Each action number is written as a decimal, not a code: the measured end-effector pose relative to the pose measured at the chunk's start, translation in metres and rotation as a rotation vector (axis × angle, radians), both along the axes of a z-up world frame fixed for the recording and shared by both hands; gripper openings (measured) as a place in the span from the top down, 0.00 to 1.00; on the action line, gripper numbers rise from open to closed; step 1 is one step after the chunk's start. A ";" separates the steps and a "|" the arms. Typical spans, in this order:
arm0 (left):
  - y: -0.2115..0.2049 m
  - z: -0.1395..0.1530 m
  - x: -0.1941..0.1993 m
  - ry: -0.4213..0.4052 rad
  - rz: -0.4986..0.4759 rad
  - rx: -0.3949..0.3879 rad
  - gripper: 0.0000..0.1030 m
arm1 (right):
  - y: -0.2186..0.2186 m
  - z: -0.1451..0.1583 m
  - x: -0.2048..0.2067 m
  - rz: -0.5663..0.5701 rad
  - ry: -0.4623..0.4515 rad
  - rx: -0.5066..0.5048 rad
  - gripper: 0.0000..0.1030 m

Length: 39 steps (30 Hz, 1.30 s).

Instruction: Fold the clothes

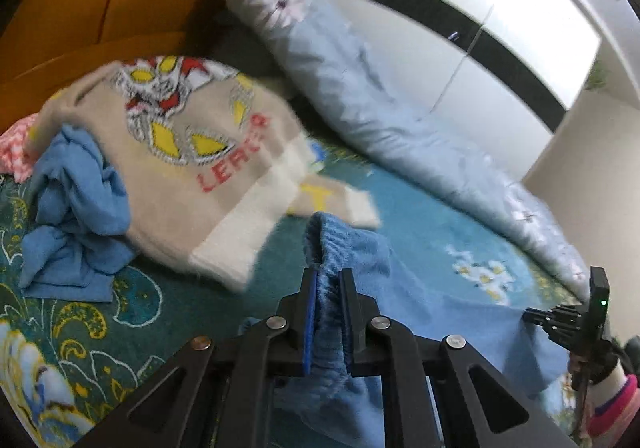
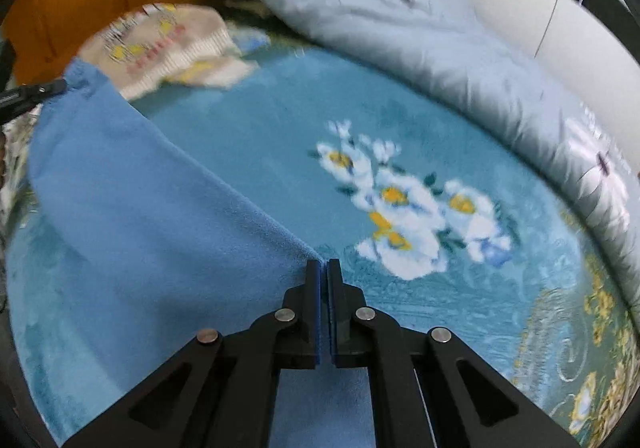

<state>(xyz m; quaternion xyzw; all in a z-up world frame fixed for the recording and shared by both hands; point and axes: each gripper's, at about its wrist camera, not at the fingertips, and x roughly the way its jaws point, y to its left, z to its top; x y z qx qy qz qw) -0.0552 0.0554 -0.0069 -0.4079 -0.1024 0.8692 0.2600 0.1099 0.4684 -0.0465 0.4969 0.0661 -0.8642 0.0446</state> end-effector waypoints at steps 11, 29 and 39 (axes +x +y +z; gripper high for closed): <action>-0.027 -0.023 -0.004 -0.155 0.071 0.119 0.58 | -0.004 -0.004 0.013 -0.081 0.067 0.006 0.82; -0.060 -0.055 0.071 -0.359 0.252 0.268 0.44 | -0.174 -0.027 0.099 0.219 0.066 -0.334 0.67; -0.058 -0.063 0.063 -0.413 0.258 0.334 0.44 | -0.173 -0.026 0.075 0.129 0.136 -0.426 0.92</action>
